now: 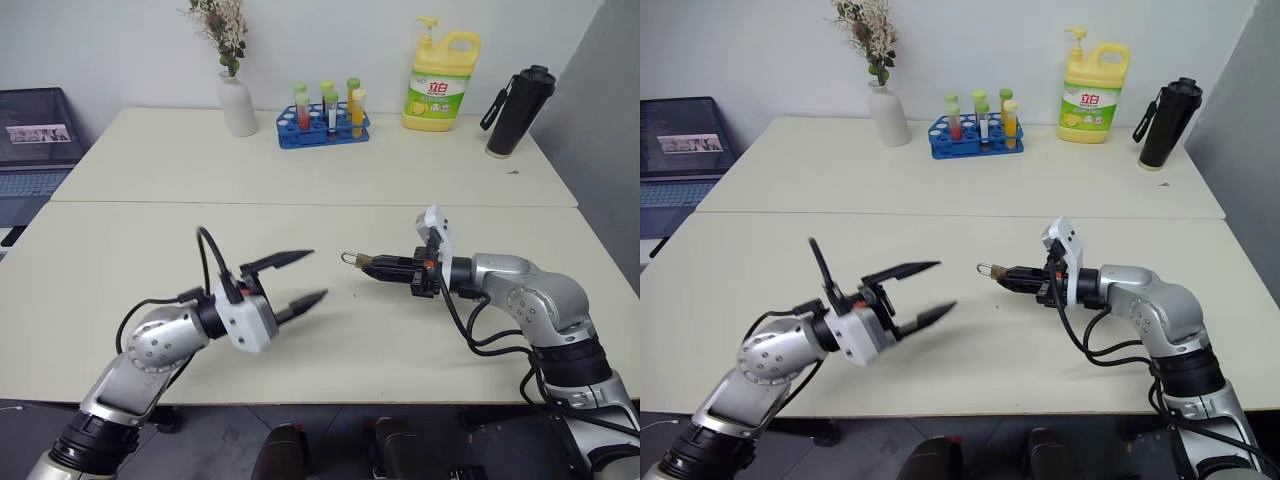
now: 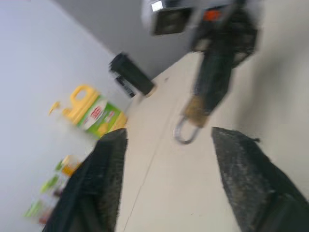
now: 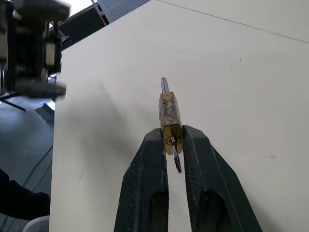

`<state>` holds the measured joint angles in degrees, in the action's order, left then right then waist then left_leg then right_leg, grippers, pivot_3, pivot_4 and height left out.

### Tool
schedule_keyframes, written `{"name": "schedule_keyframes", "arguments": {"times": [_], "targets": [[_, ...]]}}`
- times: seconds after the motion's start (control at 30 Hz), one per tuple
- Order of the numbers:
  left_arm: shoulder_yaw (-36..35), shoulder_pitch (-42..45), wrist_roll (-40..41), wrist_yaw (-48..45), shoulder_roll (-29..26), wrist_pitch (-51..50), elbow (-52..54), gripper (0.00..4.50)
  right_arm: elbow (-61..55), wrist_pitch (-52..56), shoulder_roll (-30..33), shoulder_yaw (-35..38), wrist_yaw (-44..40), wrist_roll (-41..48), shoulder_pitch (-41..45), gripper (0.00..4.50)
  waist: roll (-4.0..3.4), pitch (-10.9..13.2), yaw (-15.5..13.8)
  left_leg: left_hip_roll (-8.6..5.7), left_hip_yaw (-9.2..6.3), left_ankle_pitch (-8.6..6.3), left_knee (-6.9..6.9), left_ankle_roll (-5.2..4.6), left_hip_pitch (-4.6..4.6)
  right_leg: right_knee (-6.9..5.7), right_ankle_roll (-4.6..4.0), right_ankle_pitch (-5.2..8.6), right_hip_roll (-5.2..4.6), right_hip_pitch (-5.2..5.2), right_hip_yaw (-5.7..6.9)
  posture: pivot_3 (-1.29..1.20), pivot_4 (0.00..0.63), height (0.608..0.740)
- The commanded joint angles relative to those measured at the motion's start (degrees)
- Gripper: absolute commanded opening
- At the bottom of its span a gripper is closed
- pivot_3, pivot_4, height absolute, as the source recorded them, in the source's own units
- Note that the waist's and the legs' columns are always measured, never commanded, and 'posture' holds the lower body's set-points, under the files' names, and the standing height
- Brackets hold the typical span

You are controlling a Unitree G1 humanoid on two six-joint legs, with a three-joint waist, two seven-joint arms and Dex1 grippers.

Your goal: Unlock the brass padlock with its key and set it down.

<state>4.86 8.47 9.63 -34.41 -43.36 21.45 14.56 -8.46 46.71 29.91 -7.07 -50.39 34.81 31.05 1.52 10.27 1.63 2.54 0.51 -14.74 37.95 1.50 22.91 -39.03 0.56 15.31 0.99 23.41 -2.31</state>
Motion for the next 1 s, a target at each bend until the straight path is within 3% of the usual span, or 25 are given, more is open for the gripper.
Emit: {"name": "schedule_keyframes", "arguments": {"times": [0.03,0.17,0.2,0.73,1.0], "targets": [[-1.81,3.28,7.56,-1.96,1.61,-10.33,0.71,1.56,-2.2,-2.98,0.77,-0.05,-2.63,-0.67,0.96,0.1,0.01,0.0,-0.03,-0.02,-0.01,0.0,0.01,0.0,0.0,0.0,0.0,0.0,0.0,0.0,0.01,0.0,0.15,0.74],[-0.02,6.85,11.24,-6.3,4.34,-17.93,-2.7,0.15,-3.21,-3.96,0.72,-0.3,-4.13,-0.51,1.3,0.1,0.0,0.0,0.02,-0.01,0.0,0.0,0.0,0.0,0.01,0.03,0.0,0.0,0.14,0.0,-0.01,0.0,0.15,0.74],[0.61,7.43,12.11,-7.76,5.26,-19.75,-3.49,0.0,-3.44,-3.84,0.64,-0.2,-4.31,-0.25,1.43,0.1,0.0,0.0,0.03,-0.02,0.0,0.0,-0.01,0.0,0.01,0.03,0.0,0.0,0.24,0.0,-0.01,0.0,0.15,0.74],[2.98,13.2,13.14,-17.19,14.56,-29.64,-9.09,0.0,-7.02,-1.08,0.94,0.81,-4.79,2.41,0.85,0.1,0.01,0.0,0.02,0.0,-0.02,0.0,0.0,0.0,0.02,0.02,-0.01,0.0,0.29,0.01,-0.05,0.0,0.15,0.74],[2.52,11.99,13.81,-18.7,14.71,-32.34,-5.82,0.0,-6.5,-0.88,1.12,0.78,-4.63,2.46,1.03,0.1,0.01,0.0,0.02,0.0,-0.03,0.0,0.0,0.0,0.02,0.02,-0.01,0.0,0.29,0.01,-0.06,0.0,0.15,0.74]]}}
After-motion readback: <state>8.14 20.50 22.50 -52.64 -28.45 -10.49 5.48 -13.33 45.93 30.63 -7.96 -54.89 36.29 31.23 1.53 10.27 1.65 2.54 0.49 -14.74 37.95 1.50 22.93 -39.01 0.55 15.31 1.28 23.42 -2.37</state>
